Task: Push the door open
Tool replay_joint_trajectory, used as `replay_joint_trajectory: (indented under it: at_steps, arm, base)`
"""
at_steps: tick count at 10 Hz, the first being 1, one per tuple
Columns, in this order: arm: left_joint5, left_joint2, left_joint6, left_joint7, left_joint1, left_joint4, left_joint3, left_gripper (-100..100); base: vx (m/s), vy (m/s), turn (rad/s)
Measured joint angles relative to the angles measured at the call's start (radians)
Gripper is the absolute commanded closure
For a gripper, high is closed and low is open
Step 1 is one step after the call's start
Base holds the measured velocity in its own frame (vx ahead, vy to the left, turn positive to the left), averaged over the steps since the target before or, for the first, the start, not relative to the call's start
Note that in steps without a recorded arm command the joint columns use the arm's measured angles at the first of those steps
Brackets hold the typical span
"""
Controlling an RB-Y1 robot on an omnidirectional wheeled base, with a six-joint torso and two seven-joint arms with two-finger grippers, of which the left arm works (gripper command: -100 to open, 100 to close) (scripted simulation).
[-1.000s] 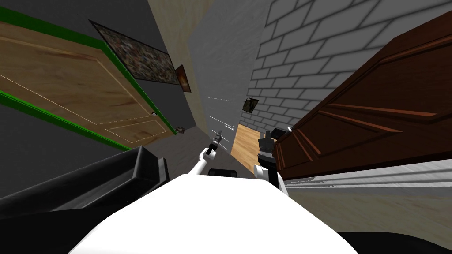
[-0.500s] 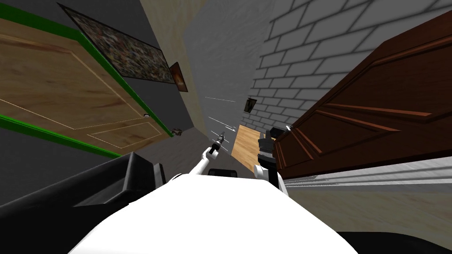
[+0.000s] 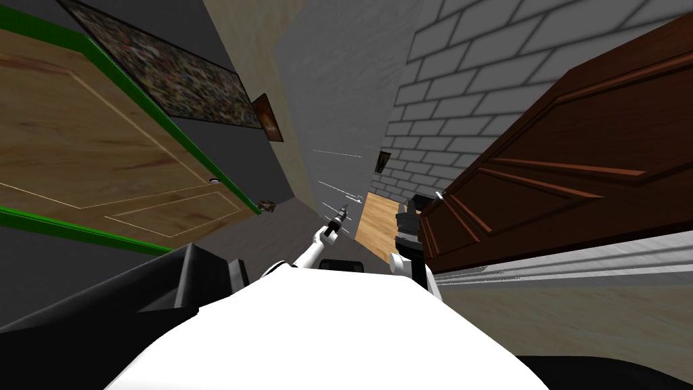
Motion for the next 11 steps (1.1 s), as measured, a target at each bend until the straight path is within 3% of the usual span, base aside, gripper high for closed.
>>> replay_joint_trajectory:
  at_steps: [2,5,7,8,11]
  arm:
    - [-0.005,-0.007,0.001,0.006,-0.026,0.045,-0.011,-100]
    - [-0.01,-0.017,0.011,0.012,-0.045,0.072,-0.023,-100]
    - [-0.007,0.01,-0.004,0.007,-0.059,0.102,-0.012,-100]
    - [-0.006,0.029,-0.004,0.009,-0.053,0.095,-0.013,-100]
    - [-0.003,0.038,0.0,0.007,-0.051,0.091,-0.007,-100]
  base:
    - [0.06,0.108,-0.086]
    - [0.047,0.023,-0.025]
    - [0.146,-0.095,-0.025]
    - [0.191,-0.136,-0.024]
    - [0.2,-0.088,-0.027]
